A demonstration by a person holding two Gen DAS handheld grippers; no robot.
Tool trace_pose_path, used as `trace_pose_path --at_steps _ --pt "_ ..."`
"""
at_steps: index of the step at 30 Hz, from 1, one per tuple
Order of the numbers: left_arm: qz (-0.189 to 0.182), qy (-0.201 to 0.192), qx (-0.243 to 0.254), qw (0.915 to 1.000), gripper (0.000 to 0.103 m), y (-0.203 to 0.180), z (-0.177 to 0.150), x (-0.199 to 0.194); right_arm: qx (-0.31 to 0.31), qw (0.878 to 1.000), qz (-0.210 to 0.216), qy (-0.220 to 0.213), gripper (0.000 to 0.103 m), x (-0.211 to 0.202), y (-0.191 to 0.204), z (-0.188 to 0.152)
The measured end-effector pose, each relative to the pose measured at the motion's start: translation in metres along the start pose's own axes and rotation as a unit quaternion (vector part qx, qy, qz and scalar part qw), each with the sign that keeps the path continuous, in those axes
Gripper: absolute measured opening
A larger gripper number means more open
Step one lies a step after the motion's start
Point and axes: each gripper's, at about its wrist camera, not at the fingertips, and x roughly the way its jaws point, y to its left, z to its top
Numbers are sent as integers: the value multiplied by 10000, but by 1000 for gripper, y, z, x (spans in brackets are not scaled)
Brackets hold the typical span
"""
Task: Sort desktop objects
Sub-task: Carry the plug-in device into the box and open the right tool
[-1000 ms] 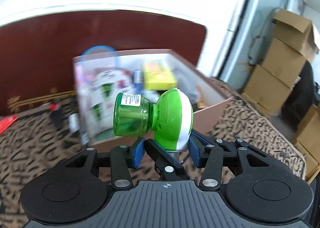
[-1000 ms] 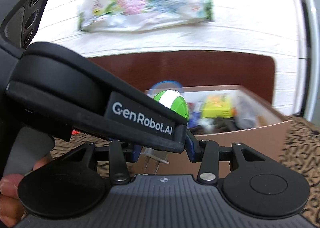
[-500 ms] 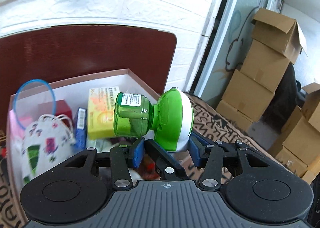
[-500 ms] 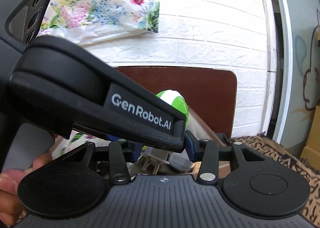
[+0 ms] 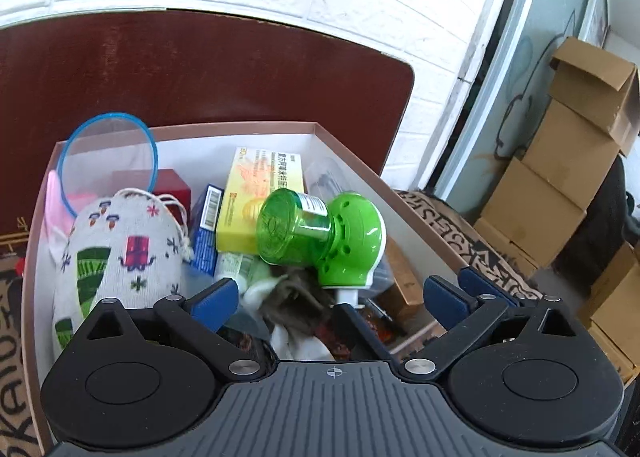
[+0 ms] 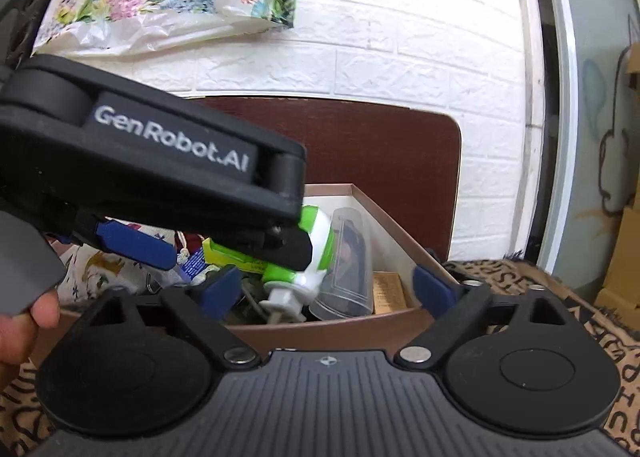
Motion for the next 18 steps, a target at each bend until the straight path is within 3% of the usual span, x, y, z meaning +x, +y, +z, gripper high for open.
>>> trace_pose_path --at_steps 18 --pt "125 -163 119 9997 103 -5 -18 -38 161 9997 28 178 103 -28 16 8"
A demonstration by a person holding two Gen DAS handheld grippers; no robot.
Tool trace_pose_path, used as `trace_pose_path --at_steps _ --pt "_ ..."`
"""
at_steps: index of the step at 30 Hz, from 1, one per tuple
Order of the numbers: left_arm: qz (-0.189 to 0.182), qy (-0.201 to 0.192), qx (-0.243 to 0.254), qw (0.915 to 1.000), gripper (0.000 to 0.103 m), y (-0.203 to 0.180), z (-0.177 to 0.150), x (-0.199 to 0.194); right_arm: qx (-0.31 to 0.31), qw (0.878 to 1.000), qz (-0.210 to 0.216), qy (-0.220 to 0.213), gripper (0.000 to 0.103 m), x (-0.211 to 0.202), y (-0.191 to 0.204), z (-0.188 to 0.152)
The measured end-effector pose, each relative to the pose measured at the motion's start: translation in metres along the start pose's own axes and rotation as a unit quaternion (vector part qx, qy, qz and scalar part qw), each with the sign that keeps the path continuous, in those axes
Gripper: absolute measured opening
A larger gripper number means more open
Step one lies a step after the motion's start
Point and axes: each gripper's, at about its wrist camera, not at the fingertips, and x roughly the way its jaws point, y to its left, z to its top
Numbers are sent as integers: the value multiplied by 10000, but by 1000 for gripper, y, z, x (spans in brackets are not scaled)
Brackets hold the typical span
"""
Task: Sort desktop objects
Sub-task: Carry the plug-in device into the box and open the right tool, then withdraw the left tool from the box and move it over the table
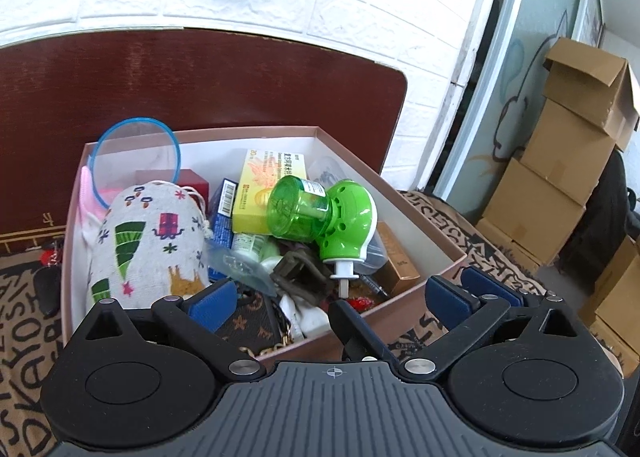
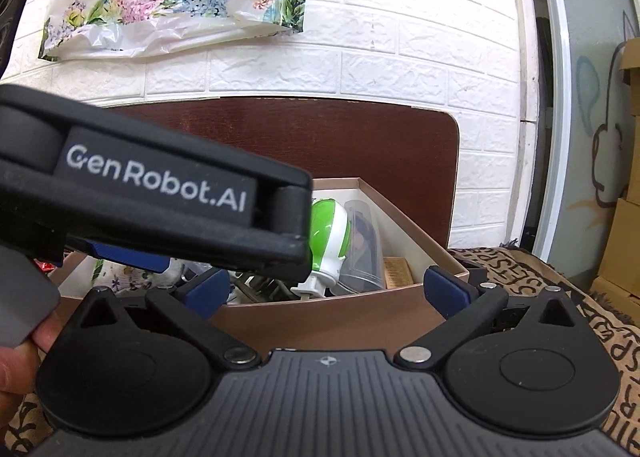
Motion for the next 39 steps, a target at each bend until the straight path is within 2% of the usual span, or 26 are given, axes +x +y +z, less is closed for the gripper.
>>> trace_pose_path --at_steps 8,17,26,32,39 --pt "139 78 -32 9999 103 3 -9 -21 89 9999 8 95 103 -15 10 3" --pt "458 81 -131 9988 103 14 -35 -59 156 9995 161 216 103 -39 20 -2" --pt "895 191 -362 9951 103 37 -62 -96 154 9968 595 519 103 -58 46 -15" --pt "1116 251 -700 9910 103 64 -79 -124 86 9925 983 724 103 -67 76 -22" --pt "1536 282 -796 9845 103 88 -95 -152 -105 9865 1354 917 103 -77 115 -29"
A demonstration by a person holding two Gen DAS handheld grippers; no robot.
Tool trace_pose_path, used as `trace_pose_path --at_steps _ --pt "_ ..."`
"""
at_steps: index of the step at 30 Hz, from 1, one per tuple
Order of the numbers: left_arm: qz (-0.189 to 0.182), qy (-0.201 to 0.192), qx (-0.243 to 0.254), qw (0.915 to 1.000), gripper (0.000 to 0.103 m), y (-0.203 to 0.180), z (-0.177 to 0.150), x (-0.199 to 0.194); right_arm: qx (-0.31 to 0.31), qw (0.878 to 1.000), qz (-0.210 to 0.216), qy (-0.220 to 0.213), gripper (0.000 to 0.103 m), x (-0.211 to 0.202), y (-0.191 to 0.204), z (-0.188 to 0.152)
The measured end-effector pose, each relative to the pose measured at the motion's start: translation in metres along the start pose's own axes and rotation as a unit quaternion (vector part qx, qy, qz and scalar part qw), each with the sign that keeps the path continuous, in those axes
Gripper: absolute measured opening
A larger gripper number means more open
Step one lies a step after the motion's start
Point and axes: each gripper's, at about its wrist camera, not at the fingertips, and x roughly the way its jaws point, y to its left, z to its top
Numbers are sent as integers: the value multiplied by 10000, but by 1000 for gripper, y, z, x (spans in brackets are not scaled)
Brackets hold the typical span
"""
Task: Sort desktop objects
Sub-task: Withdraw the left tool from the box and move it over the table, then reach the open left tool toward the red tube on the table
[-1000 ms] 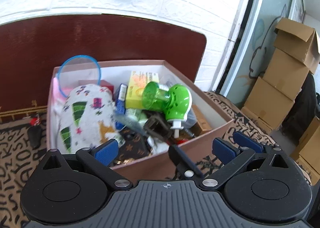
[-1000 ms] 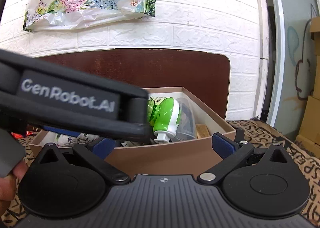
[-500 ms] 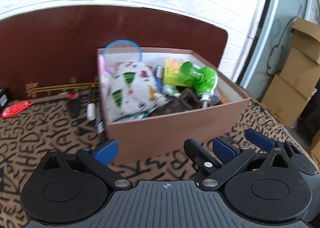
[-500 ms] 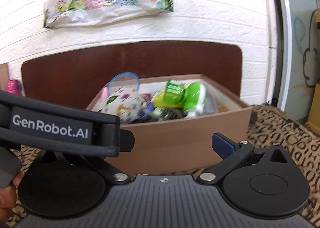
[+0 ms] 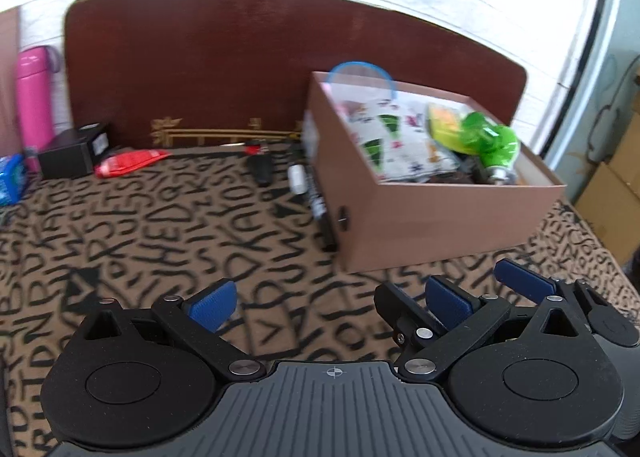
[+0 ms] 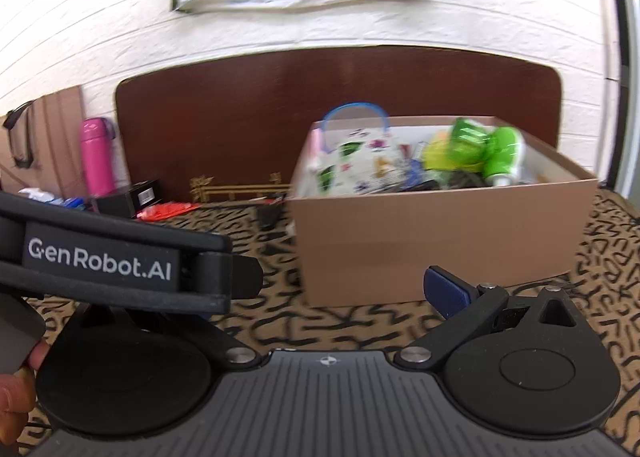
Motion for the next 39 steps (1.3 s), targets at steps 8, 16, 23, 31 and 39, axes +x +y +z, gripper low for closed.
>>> trace_pose_path --at_steps 8,16,23,31,39 --pt "285 0 -161 9995 103 33 -10 -13 -318 9990 282 122 103 5 34 -1" --pt "585 -101 -267 9979 103 64 -13 -24 -510 9969 574 160 103 15 64 0" --pt "726 -180 -345 9966 103 97 -4 -23 -780 9936 808 142 103 36 94 6" --pt "980 -303 -508 9934 103 143 22 -8 -1043 9882 1124 3 103 70 122 24" --pt "1162 -229 -826 9895 102 202 61 38 -1313 9829 1287 14 102 131 139 40"
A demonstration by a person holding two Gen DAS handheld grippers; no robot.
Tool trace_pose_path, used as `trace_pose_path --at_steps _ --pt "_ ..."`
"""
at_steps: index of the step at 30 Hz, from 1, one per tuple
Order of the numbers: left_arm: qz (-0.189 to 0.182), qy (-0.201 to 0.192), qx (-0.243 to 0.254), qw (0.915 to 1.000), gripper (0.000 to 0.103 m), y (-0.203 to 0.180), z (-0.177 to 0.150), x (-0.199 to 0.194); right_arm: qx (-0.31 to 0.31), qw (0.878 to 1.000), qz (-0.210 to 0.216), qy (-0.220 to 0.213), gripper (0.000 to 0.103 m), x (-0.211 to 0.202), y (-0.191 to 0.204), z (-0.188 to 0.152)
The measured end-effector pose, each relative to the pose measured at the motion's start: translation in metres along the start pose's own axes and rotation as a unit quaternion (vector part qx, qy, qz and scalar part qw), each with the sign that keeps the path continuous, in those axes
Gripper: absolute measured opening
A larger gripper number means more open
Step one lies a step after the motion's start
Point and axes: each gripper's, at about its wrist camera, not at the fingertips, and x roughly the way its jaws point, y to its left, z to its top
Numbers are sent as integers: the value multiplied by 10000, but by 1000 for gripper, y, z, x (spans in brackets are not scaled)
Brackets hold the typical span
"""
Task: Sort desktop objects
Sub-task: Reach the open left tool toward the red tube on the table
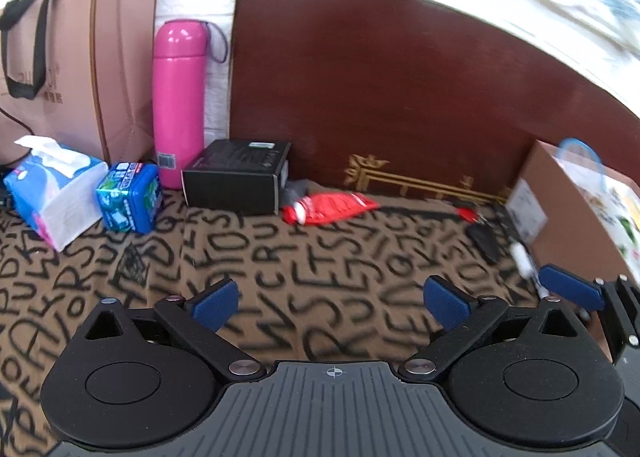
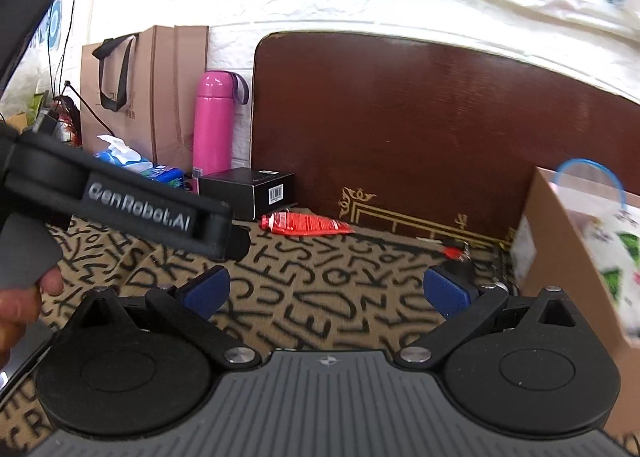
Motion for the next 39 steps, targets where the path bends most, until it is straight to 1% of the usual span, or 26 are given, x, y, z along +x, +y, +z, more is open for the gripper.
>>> trace_pose_path --at_steps 4,8,11,14,18,21,23,26,27,28,29,30,31,32,33,34,35,36,37,39 --pt "-26 124 -218 9997 97 17 19 35 -65 9999 -11 126 101 38 -8 6" --pt "-132 318 -304 9989 92 25 31 71 -19 9995 108 313 101 76 -15 8" --pt "-208 424 -345 9983 89 30 37 96 -141 9990 168 402 101 103 -17 8" --pt "-259 454 -391 9979 88 31 44 116 -269 9982 254 470 101 126 -20 10" --pt "-186 369 -239 9989 89 29 50 134 -261 9966 506 602 101 154 -27 13" --pt "-191 542 -461 9973 90 33 51 146 -84 9947 696 753 101 174 -36 17" --pt "-234 531 -557 9968 91 34 50 147 16 9929 817 869 101 186 -41 20" --pt "-126 618 -575 9963 91 31 53 149 68 9893 967 1091 102 204 -43 22" --pt "-68 642 -615 9960 91 29 54 149 29 9885 1045 1096 103 207 -42 24" --pt "-21 660 -663 9956 90 29 55 150 -26 9878 1125 1078 102 209 -41 26" --pt "21 667 -722 9952 89 29 56 150 -77 9863 1252 1071 99 211 -39 27" --pt "61 660 -779 9948 87 29 56 150 -131 9837 1444 1065 92 211 -38 26" --pt "119 652 -821 9944 82 30 55 149 -230 9821 1567 1022 89 209 -35 27" --pt "169 647 -828 9943 76 31 55 148 -349 9816 1605 972 84 205 -31 26" --pt "213 642 -824 9943 72 32 54 146 -447 9802 1691 931 77 202 -28 25" --pt "277 639 -802 9943 66 33 53 144 -507 9794 1731 904 76 200 -25 25" --pt "338 642 -751 9945 56 34 52 142 -577 9807 1651 878 76 197 -21 24" --pt "370 637 -699 9948 49 36 51 141 -633 9814 1595 862 76 193 -18 22" --pt "354 627 -695 9950 45 38 49 137 -632 9814 1591 872 76 190 -17 20" --pt "334 636 -721 9948 44 41 46 128 -628 9804 1647 881 76 178 -14 15"
